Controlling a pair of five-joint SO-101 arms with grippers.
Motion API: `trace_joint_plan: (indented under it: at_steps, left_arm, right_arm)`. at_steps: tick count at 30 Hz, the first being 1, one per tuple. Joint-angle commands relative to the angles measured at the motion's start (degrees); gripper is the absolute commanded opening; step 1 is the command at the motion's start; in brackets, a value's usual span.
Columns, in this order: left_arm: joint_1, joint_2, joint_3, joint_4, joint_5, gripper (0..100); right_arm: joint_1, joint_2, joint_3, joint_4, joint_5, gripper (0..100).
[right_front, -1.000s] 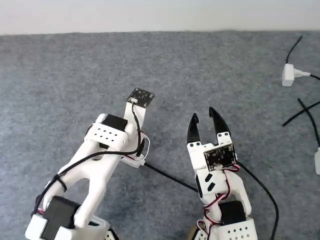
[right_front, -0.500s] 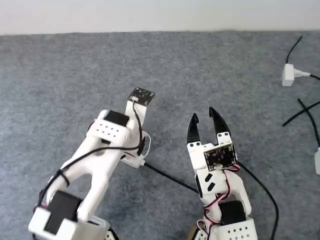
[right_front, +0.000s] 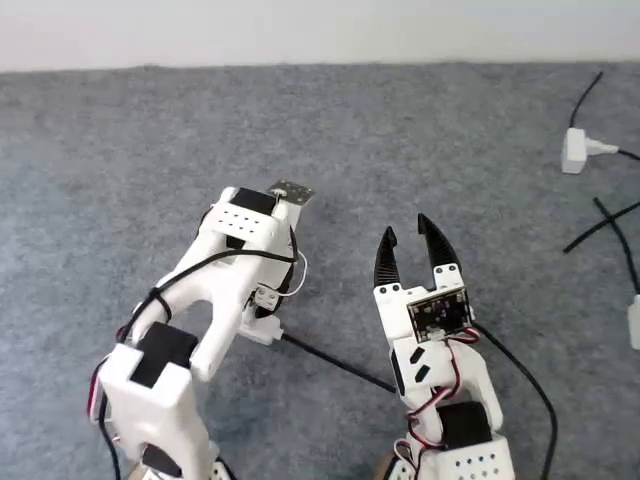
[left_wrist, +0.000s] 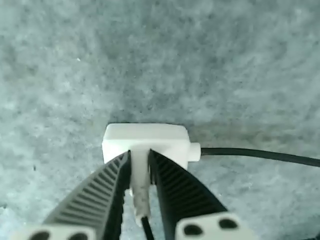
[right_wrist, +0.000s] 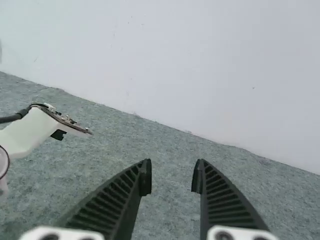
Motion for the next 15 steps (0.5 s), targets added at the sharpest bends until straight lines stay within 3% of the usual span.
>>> trace_joint_plan:
  at_steps: [1, 9, 15]
  left_arm:
    - [0.4, 11.1, 3.3, 2.5, -0.1, 1]
    - [-2.3, -1.8, 8.5, -5.5, -0.2, 1]
    - [-2.5, -15.6, 11.6, -5.9, -0.2, 1]
  right_arm:
    - [-0.2, -1.1, 0.4, -1.1, 0.7, 16.2]
    - [-0.2, -1.1, 0.4, -1.2, 0.7, 16.2]
    - [-0.2, -1.1, 0.6, -1.3, 0.7, 16.2]
